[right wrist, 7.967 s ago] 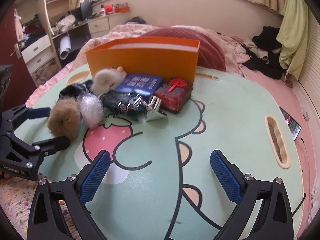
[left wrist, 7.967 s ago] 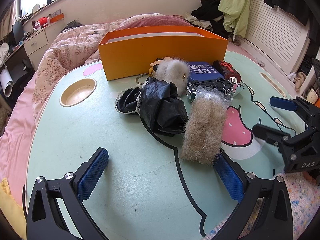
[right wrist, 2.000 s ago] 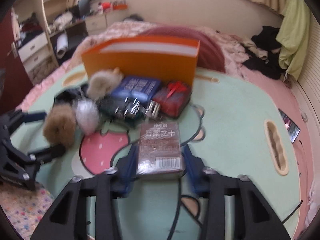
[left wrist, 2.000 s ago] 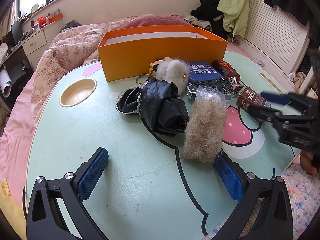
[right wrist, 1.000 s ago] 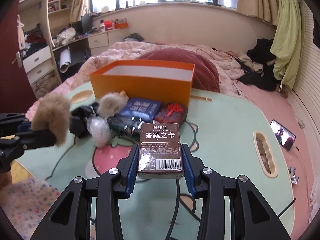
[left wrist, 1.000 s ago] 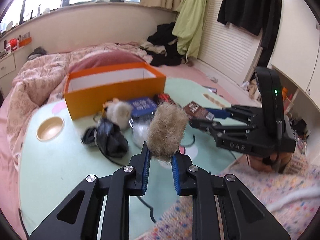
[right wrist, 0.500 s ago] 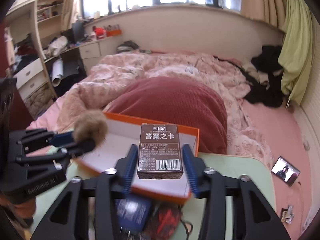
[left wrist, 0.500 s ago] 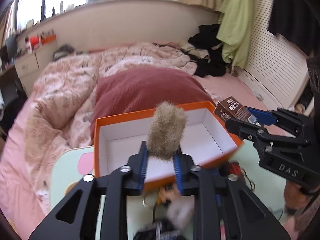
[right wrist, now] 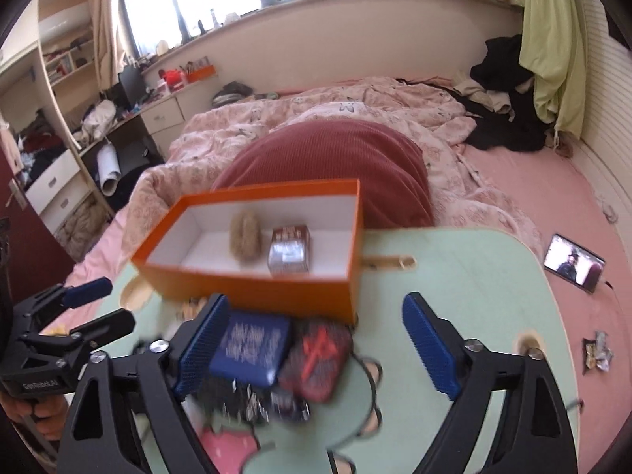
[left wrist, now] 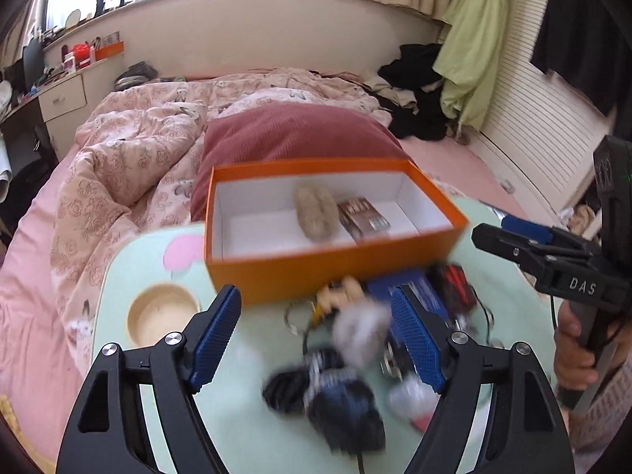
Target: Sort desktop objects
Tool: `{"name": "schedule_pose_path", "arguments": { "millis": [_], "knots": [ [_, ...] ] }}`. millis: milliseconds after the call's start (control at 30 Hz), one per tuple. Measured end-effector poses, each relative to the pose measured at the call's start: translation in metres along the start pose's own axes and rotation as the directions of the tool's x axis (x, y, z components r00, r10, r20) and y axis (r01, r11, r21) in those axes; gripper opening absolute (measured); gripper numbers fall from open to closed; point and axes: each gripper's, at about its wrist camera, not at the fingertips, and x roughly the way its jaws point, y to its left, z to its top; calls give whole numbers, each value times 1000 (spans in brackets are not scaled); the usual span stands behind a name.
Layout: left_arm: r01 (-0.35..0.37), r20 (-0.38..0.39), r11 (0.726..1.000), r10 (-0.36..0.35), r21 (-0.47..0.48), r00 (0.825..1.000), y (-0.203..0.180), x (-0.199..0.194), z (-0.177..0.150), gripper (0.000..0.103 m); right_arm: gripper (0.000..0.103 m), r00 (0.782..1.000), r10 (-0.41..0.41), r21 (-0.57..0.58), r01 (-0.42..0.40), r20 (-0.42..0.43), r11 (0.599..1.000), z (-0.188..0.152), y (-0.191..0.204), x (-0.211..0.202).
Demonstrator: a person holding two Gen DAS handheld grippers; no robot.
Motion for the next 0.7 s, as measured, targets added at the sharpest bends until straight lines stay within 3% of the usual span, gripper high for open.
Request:
{"name": "schedule_pose_path", "arguments": {
  "millis": [167, 300, 367, 500, 600, 700],
  "knots": [
    [33, -67, 994, -26, 102, 997, -25, -21, -60, 79, 96, 998, -65, -91, 64, -8, 994, -49, 9, -28],
    [-88, -78, 987, 99, 132, 992, -32, -22, -98, 79, 96, 996, -81, -129, 75, -40, 989, -81, 13, -33],
    [-119, -72, 983, 130, 139, 989, -35, -18, -105, 79, 96, 994, -95, -156, 86, -53, 984, -95, 15, -30],
    [-74, -62, 985, 85, 159, 994, -41, -8, -111, 103, 99, 987, -108, -213, 82, -116, 974, -113, 21, -9],
    [-23, -84, 994, 32, 107, 996, -28, -3, -108, 103, 103, 987, -57, -178, 30, -149, 984, -114, 14, -1],
    [-51, -69, 995, 56, 81, 996, -22, -3, -109, 103, 103, 989, -60, -180, 35, -136, 983, -115, 14, 0]
  ]
}}
